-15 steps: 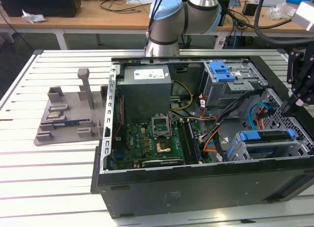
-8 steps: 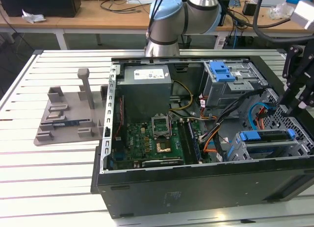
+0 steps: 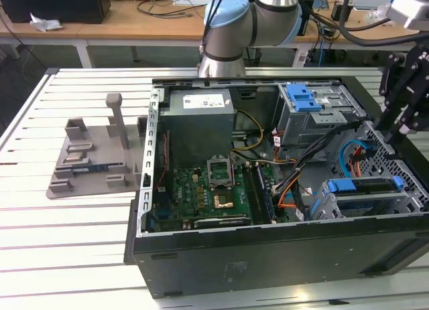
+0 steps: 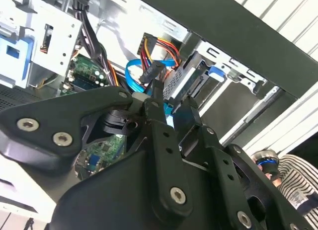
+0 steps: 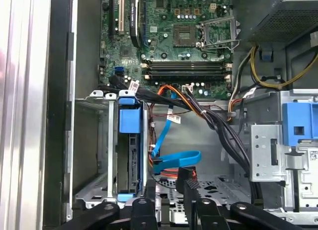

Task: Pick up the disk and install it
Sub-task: 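Insert the first disk wire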

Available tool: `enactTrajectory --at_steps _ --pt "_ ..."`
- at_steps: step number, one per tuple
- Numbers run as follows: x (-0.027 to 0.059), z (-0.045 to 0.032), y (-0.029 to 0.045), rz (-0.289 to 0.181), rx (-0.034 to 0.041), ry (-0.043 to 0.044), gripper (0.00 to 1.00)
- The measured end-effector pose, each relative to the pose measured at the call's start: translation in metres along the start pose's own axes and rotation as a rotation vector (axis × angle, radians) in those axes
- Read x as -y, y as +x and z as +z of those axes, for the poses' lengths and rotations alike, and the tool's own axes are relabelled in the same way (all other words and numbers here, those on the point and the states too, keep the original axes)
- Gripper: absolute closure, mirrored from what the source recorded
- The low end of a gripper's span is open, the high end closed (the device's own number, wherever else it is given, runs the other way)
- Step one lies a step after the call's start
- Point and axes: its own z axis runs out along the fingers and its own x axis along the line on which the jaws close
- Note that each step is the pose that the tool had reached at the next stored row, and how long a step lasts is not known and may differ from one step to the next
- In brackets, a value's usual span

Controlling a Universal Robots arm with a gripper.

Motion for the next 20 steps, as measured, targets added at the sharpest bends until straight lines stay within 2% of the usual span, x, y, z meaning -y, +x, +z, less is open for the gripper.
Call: enactTrajectory --at_steps 11,17,20 --pt "0.0020 0.0018 -0.0119 0.000 0.0000 0.0000 0.64" --pt "0.0031 0.0081 -0.0287 -0.001 -0.0006 0.0000 0.64" --pt "0.0034 0.0109 -0.0344 -0.002 -0.0011 0.0001 0.64"
